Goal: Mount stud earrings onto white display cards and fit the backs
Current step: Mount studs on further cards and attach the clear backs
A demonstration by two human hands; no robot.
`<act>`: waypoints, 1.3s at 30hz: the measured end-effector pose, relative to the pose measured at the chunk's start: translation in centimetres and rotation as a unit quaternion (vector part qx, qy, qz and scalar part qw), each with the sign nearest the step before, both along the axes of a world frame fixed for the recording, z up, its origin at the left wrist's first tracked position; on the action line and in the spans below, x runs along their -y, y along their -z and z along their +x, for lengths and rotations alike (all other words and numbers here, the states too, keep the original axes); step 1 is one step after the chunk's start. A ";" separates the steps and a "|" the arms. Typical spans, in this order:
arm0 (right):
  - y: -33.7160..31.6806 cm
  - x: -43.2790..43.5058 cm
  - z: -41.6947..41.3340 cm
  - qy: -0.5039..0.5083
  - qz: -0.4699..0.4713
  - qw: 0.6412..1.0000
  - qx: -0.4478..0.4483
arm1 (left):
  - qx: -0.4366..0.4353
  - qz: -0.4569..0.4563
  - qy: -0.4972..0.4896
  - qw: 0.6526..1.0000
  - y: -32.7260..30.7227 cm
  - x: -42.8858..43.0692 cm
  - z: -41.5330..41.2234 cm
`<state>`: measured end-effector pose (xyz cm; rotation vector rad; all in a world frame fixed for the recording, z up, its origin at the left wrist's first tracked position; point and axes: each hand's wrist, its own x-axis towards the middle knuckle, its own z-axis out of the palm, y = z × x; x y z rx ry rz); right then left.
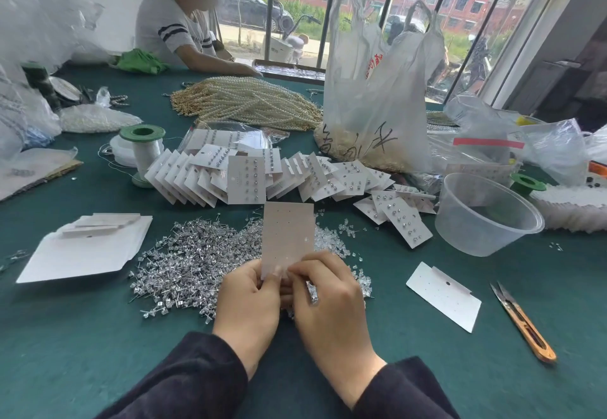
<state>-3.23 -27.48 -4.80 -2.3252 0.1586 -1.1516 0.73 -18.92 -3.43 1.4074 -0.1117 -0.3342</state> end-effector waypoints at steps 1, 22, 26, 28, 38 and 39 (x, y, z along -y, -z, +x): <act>0.0 0.0 0.0 0.001 -0.005 1.000 0.000 | 0.003 0.004 0.001 1.000 0.1 -0.1 0.1; 0.0 0.0 0.0 -0.012 -0.003 1.000 -0.012 | 0.013 0.046 -0.012 0.999 0.3 0.0 0.2; 0.1 -0.1 0.0 -0.015 -0.011 1.000 -0.020 | 0.022 0.047 -0.009 0.999 0.5 0.0 0.2; 0.0 -0.1 0.0 -0.019 -0.016 0.999 -0.021 | 0.028 0.047 -0.009 0.998 0.6 -0.1 0.3; -0.1 0.1 -0.1 -0.034 0.013 0.999 -0.009 | -0.018 -0.009 -0.001 1.000 0.2 0.1 0.1; -0.1 0.1 -0.1 -0.032 0.012 0.999 -0.010 | -0.016 -0.009 -0.001 1.000 0.2 0.1 0.1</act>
